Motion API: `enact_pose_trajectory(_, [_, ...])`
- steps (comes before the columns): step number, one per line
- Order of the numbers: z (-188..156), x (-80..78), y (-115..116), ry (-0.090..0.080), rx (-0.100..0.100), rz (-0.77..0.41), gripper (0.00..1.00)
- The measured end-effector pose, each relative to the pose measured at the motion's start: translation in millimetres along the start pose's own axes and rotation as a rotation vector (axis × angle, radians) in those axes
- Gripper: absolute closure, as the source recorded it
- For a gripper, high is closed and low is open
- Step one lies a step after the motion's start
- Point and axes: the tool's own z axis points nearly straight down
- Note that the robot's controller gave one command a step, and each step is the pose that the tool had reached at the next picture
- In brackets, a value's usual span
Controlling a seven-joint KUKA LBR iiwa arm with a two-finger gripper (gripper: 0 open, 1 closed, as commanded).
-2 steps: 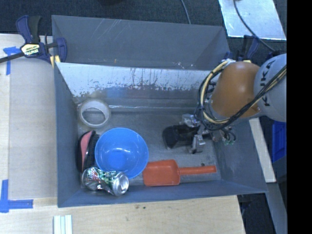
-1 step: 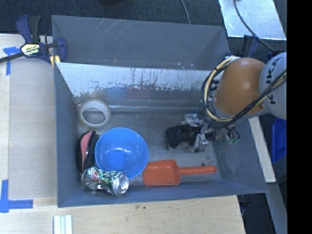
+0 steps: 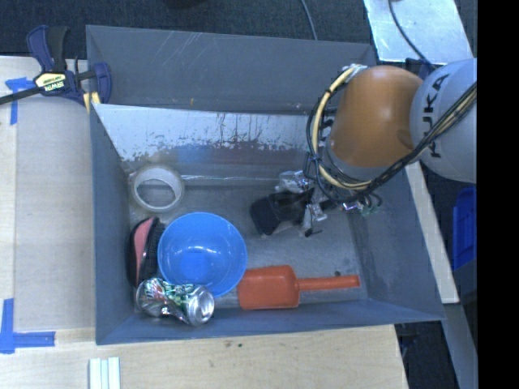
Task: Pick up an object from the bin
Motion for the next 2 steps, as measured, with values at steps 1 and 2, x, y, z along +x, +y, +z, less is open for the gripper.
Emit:
enact_pose_trajectory(1, [-113.0,13.3,-35.1,0.007,0.004,0.086,1.00])
enact_pose_trajectory(2, [-148.6,-17.8,-8.1,0.011,-0.004,0.044,1.00])
